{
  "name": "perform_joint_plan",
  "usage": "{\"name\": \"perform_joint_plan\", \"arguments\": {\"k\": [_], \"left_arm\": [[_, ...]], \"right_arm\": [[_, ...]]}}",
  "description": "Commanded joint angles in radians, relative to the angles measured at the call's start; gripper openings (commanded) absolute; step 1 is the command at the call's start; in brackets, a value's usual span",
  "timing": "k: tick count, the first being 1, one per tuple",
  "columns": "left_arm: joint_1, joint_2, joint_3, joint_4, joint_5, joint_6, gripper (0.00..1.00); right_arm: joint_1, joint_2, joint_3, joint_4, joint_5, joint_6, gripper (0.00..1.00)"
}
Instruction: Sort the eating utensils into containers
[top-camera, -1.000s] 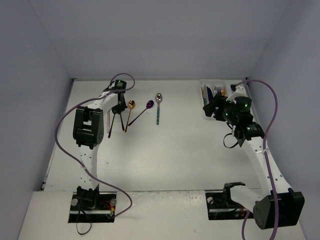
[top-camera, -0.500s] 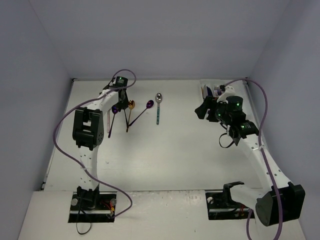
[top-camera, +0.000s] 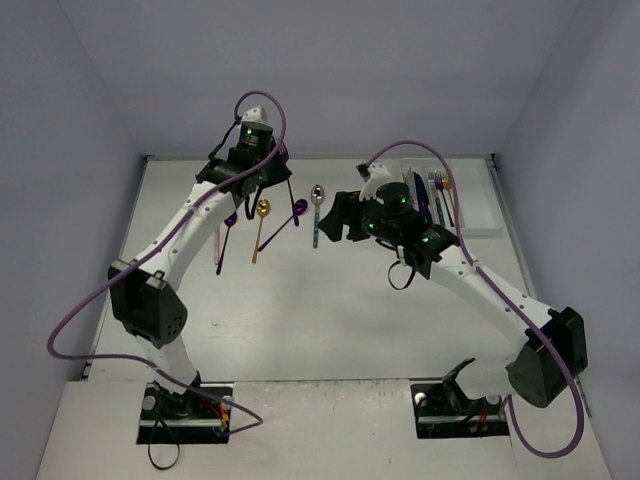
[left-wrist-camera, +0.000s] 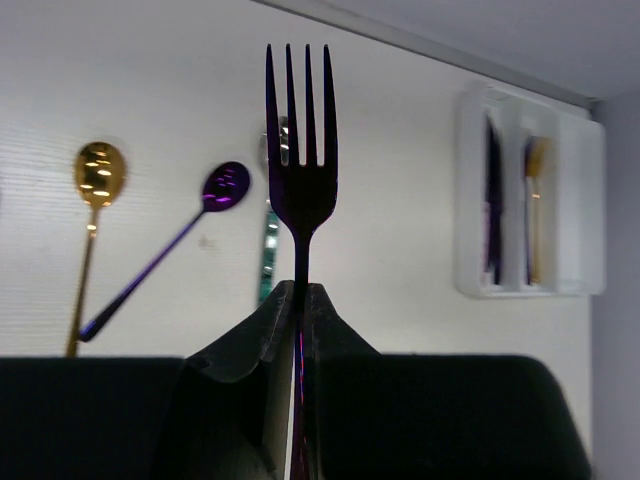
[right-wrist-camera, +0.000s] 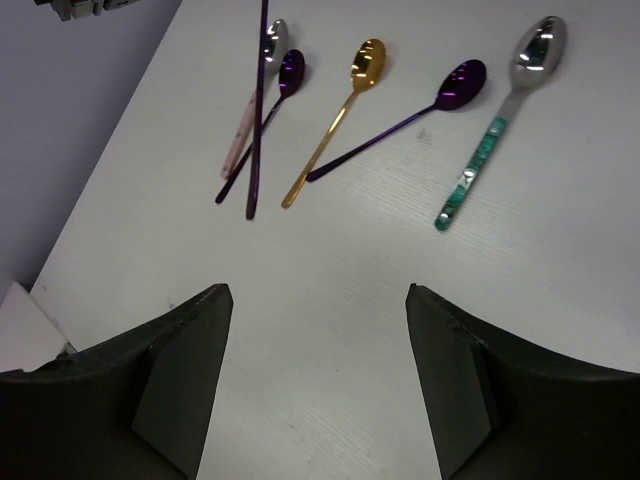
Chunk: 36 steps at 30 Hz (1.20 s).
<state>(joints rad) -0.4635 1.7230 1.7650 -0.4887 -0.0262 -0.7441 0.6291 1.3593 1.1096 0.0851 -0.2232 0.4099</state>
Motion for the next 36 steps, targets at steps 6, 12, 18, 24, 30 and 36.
{"name": "perform_joint_plan", "arguments": {"k": [6, 12, 18, 24, 30, 36], "left_arm": [[-0.045, -0.165, -0.109, 0.141, 0.001, -0.12, 0.0], [-0.063, -0.176, -0.133, 0.16, -0.008, -0.136, 0.0], [-0.077, -0.166, -0.142, 0.171, -0.014, -0.147, 0.0], [-0.082, -0.162, -0.142, 0.177, -0.015, -0.155, 0.0], [-0.083, -0.157, -0.143, 0.177, -0.014, -0.159, 0.0], [-0.083, -0.162, -0.163, 0.188, -0.008, -0.131, 0.07]], "right_arm": [[0.047, 0.059, 0.068, 0.205, -0.022, 0.068, 0.64], [0.059, 0.09, 0.071, 0.244, -0.046, 0.073, 0.55], [0.065, 0.105, 0.065, 0.262, -0.06, 0.079, 0.36], [0.067, 0.109, 0.046, 0.274, -0.052, 0.081, 0.18], [0.063, 0.093, 0.016, 0.278, -0.024, 0.078, 0.0], [0.045, 0.073, -0.016, 0.277, -0.007, 0.079, 0.0]]}}
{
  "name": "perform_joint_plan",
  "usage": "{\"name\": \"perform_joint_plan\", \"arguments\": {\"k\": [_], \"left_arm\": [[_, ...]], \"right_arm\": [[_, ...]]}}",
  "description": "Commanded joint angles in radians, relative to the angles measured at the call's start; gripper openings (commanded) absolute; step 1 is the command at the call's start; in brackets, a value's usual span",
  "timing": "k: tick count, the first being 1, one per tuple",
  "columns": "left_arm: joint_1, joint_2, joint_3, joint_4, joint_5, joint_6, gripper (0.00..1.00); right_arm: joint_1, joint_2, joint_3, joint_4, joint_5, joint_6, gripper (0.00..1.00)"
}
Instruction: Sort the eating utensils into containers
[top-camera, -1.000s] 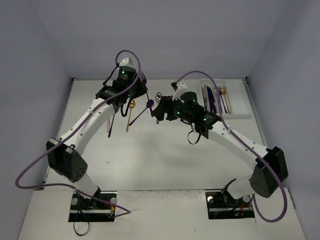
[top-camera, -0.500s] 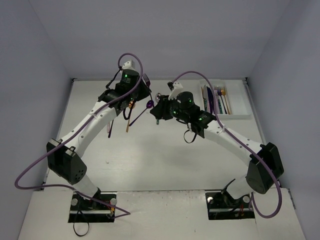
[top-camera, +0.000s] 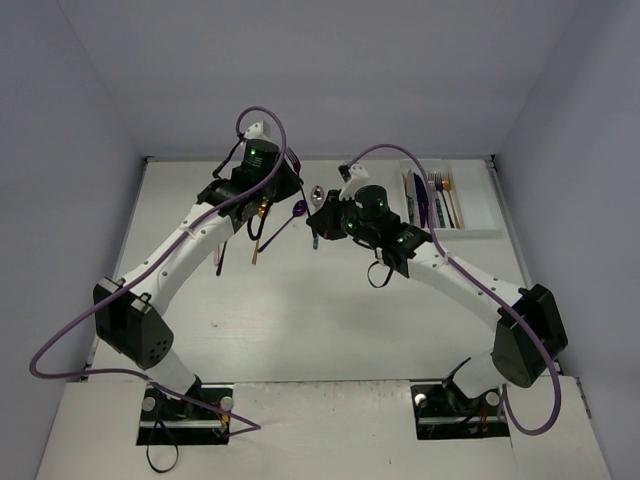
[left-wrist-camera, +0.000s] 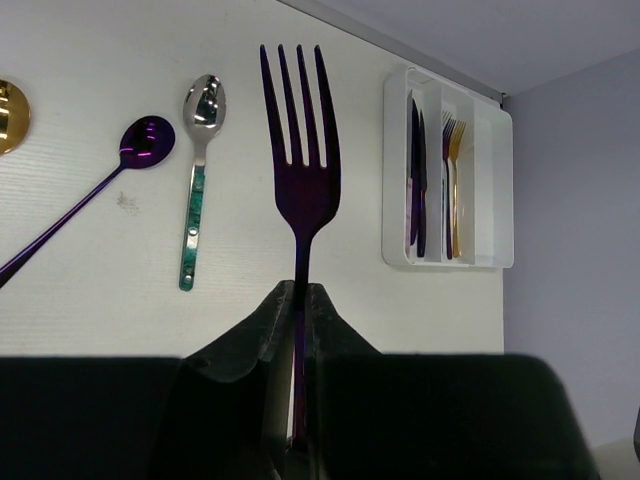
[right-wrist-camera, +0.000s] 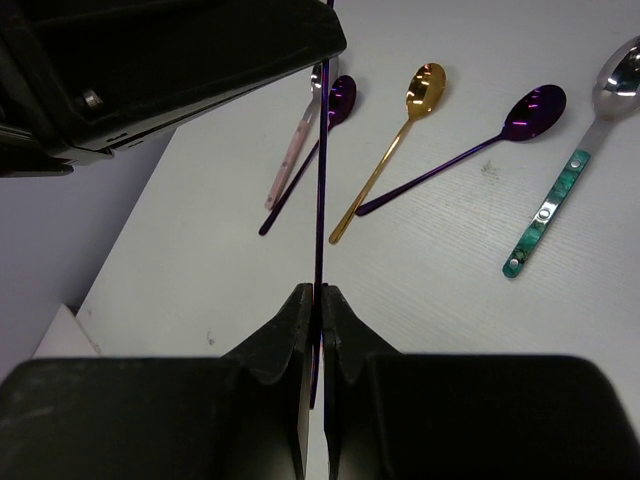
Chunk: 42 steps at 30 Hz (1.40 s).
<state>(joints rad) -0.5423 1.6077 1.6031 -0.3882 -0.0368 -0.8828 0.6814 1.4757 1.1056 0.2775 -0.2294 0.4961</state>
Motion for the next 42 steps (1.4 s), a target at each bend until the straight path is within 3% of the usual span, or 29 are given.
{"name": "perform_joint_plan", "arguments": {"k": [1, 3, 4, 10, 15, 18, 26, 32, 42], "left_arm": [[-0.004, -0.05, -0.007, 0.089, 0.001, 0.016, 0.22], [-0.003, -0.056, -0.017, 0.086, -0.016, 0.033, 0.5], [-0.002, -0.06, -0.018, 0.081, -0.026, 0.046, 0.58], [0.01, -0.087, -0.014, 0.017, -0.095, 0.143, 0.76], [0.075, -0.135, -0.058, -0.022, -0.071, 0.263, 0.76], [0.184, -0.198, -0.126, -0.046, -0.027, 0.325, 0.76], [0.34, -0.321, -0.29, -0.082, -0.018, 0.591, 0.76], [0.364, -0.34, -0.388, -0.049, -0.046, 0.631, 0.76], [0.396, -0.314, -0.379, -0.063, 0.037, 0.602, 0.76]], "right_arm": [[-0.012, -0.05, -0.014, 0.085, -0.002, -0.007, 0.0], [-0.043, -0.059, -0.027, 0.083, -0.008, -0.006, 0.0], [-0.063, -0.065, -0.034, 0.083, -0.016, -0.005, 0.0], [-0.244, -0.087, -0.087, 0.081, -0.123, 0.004, 0.0], [-0.428, -0.065, -0.099, 0.075, -0.244, 0.011, 0.0], [-0.56, -0.03, -0.093, 0.064, -0.306, 0.012, 0.0], [-0.842, 0.171, 0.031, -0.009, -0.421, -0.088, 0.0], [-0.933, 0.364, 0.142, -0.054, -0.469, -0.169, 0.0], [-0.955, 0.564, 0.275, -0.103, -0.465, -0.244, 0.0]]}}
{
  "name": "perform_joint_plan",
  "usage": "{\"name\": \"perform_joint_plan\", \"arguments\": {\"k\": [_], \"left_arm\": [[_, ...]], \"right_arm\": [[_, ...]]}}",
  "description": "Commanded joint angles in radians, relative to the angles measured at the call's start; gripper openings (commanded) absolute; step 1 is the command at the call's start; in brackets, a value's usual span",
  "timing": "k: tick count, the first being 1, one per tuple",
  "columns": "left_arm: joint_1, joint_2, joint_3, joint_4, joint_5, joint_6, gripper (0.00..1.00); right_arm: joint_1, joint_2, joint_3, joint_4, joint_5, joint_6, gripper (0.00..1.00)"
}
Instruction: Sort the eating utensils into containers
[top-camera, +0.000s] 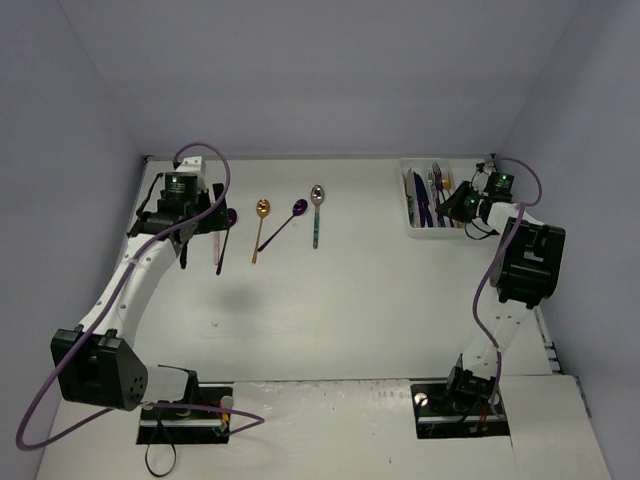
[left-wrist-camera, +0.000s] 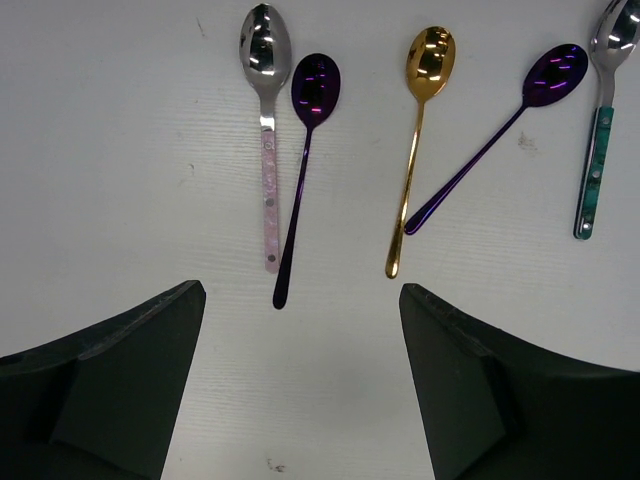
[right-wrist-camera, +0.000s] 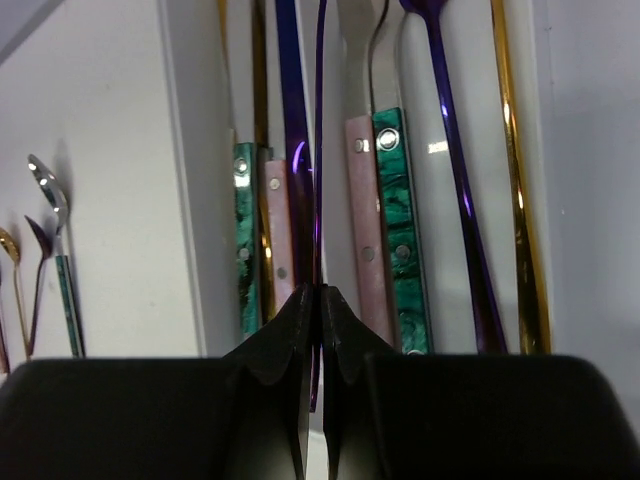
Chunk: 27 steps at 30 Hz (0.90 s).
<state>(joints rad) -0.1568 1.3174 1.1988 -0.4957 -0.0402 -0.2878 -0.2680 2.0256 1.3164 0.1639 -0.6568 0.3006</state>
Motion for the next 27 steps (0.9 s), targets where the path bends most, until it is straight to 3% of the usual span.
{"name": "perform_joint_plan", "arguments": {"k": [1, 5, 8, 18, 22, 27], "left_arm": [[0.015, -0.023, 0.024, 0.045, 0.04, 0.004, 0.76], [0.025, -0.019, 0.02, 0.048, 0.052, -0.01, 0.76], [0.027, -0.016, 0.018, 0.052, 0.085, -0.018, 0.76], [0.034, -0.009, 0.015, 0.055, 0.099, -0.025, 0.76], [0.036, -0.01, 0.015, 0.055, 0.105, -0.028, 0.76], [0.038, -0.014, 0.013, 0.055, 0.096, -0.025, 0.76]], "right_arm": [[-0.008, 0.032, 0.076, 0.009, -0.043, -0.053, 0.0], [-0.018, 0.059, 0.09, 0.003, -0.017, -0.061, 0.11], [-0.025, 0.034, 0.085, -0.004, 0.034, -0.068, 0.26], [-0.012, -0.114, 0.066, -0.047, 0.234, -0.092, 0.35], [0.075, -0.219, 0.049, -0.062, 0.325, -0.12, 0.41], [0.256, -0.328, 0.018, -0.069, 0.513, -0.086, 0.56]]}}
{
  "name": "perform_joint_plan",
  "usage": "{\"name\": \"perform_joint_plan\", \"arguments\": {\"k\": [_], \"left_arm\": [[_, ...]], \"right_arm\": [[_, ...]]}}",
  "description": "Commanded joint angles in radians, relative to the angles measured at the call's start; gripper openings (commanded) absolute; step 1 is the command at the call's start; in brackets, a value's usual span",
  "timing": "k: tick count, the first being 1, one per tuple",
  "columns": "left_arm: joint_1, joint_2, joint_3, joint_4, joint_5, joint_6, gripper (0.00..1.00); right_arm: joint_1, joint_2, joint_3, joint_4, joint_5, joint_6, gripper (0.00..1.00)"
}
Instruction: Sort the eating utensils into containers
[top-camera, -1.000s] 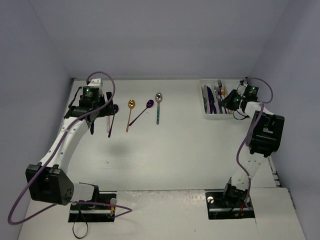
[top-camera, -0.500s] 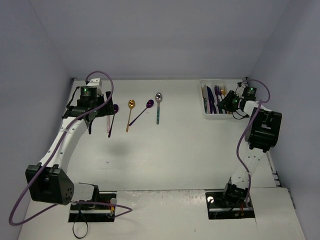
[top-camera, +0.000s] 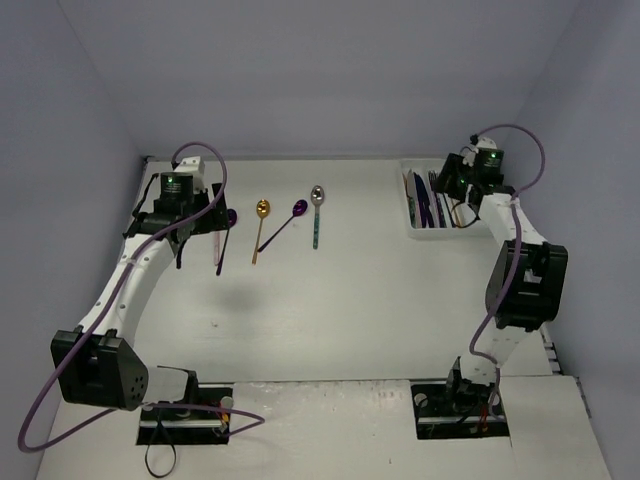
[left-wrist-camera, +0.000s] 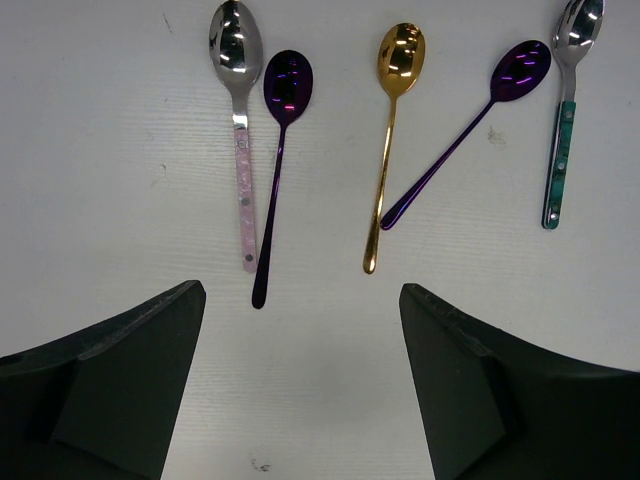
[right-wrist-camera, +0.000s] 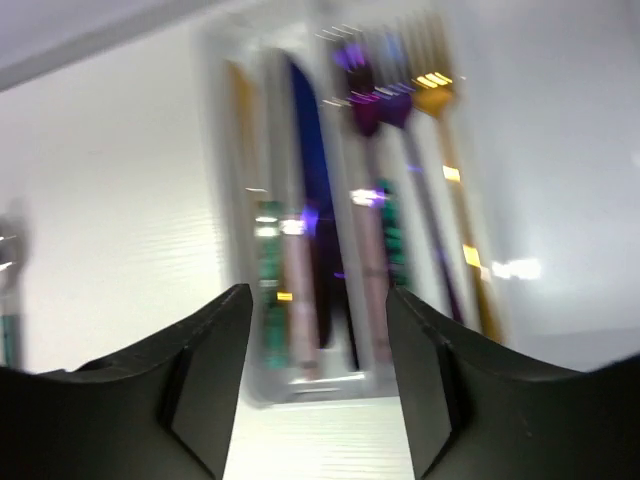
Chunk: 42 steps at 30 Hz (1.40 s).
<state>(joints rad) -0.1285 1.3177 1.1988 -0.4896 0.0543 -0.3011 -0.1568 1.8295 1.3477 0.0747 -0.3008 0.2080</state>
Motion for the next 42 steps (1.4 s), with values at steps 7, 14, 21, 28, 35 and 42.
{"name": "perform_joint_plan", "arguments": {"k": [7, 14, 21, 28, 35, 42], "left_arm": [[0.015, -0.017, 0.01, 0.051, -0.001, -0.013, 0.76], [0.02, -0.005, 0.009, 0.044, -0.034, -0.008, 0.76], [0.028, 0.005, 0.008, 0.04, -0.045, -0.025, 0.77], [0.04, 0.006, 0.007, 0.04, -0.068, -0.029, 0.77], [0.046, 0.008, 0.008, 0.04, -0.059, -0.036, 0.77], [0.05, 0.011, 0.007, 0.041, -0.057, -0.039, 0.77]], "right_arm": [[0.474, -0.047, 0.056, 0.02, 0.407, 0.099, 0.7], [0.685, 0.171, 0.232, 0.022, 0.549, 0.159, 0.78], [0.769, 0.391, 0.401, 0.021, 0.629, 0.208, 0.79], [0.786, 0.509, 0.462, 0.02, 0.668, 0.212, 0.68], [0.79, 0.537, 0.458, 0.02, 0.7, 0.203, 0.39], [0.781, 0.509, 0.41, 0.022, 0.713, 0.169, 0.01]]}}
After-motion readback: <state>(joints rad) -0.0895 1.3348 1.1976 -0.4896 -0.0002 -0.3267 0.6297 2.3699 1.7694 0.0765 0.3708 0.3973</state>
